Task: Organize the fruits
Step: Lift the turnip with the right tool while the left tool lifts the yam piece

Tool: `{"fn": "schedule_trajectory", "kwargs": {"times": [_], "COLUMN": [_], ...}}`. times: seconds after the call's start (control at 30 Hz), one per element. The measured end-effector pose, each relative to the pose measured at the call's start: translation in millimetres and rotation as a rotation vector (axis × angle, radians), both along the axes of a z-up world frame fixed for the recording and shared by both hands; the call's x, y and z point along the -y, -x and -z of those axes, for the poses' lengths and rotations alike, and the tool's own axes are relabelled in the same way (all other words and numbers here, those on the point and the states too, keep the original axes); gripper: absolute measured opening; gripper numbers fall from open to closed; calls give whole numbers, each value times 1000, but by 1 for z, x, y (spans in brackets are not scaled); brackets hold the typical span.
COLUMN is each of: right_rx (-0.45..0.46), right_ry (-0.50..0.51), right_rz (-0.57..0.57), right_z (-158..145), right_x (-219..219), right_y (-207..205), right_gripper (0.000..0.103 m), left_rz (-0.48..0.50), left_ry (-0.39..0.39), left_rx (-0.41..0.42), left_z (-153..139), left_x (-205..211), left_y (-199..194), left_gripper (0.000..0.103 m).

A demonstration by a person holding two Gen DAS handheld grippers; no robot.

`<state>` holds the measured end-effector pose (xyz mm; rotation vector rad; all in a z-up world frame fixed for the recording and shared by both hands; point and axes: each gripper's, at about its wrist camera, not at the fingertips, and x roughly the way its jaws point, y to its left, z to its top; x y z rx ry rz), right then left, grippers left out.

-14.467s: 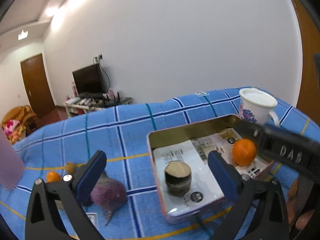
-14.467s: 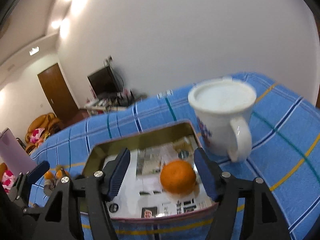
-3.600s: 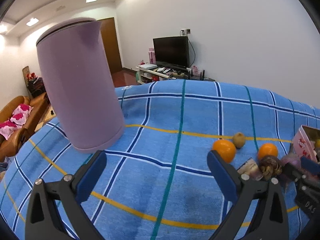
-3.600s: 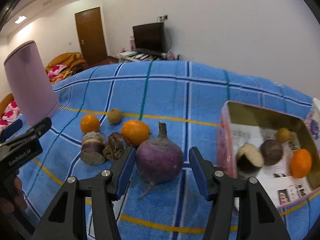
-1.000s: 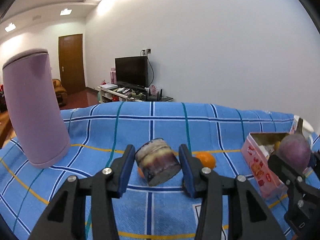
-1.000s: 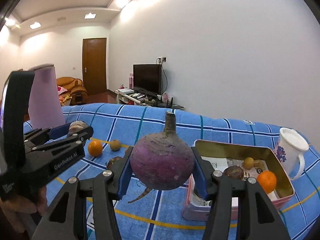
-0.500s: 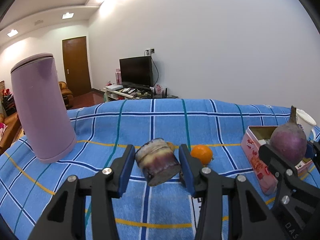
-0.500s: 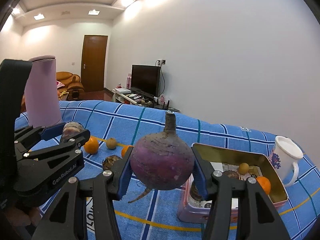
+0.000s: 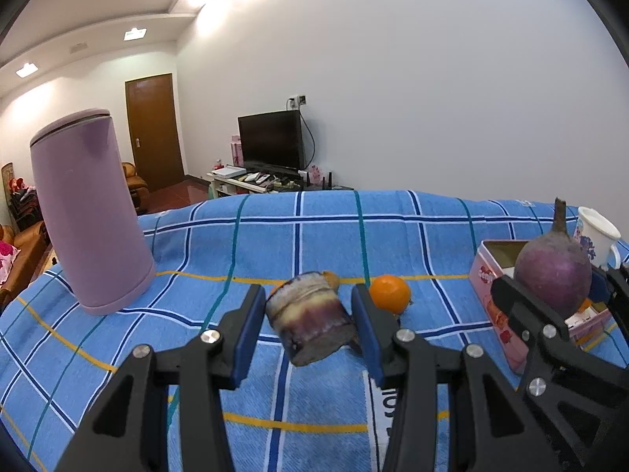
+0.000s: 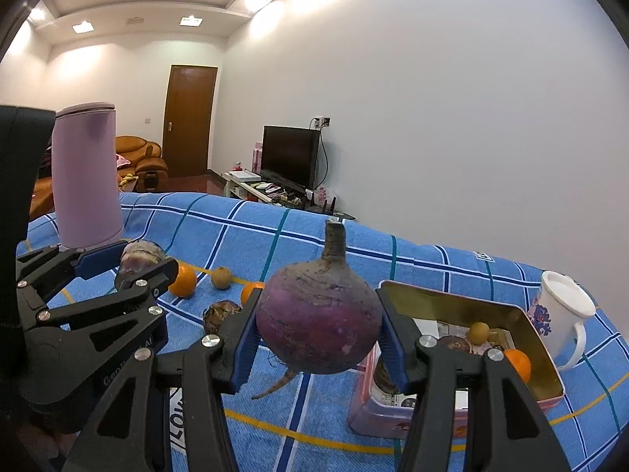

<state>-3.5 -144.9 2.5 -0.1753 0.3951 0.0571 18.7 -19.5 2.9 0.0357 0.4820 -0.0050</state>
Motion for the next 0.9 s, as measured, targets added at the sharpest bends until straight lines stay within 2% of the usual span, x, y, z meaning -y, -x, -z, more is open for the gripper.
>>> {"fn": "schedule_trajectory", "kwargs": {"times": [0.9], "right_rx": [28], "right_ry": [38], "right_rz": [60], "right_z": [-4], "right_x": [50], "right_y": [12], "right_gripper": [55], "left_rz": [46], "left_ry": [-8], "left_rx": [-16], "left_z": [-3], "left_x": [33], "left_y": [8], "left_gripper": [47]}}
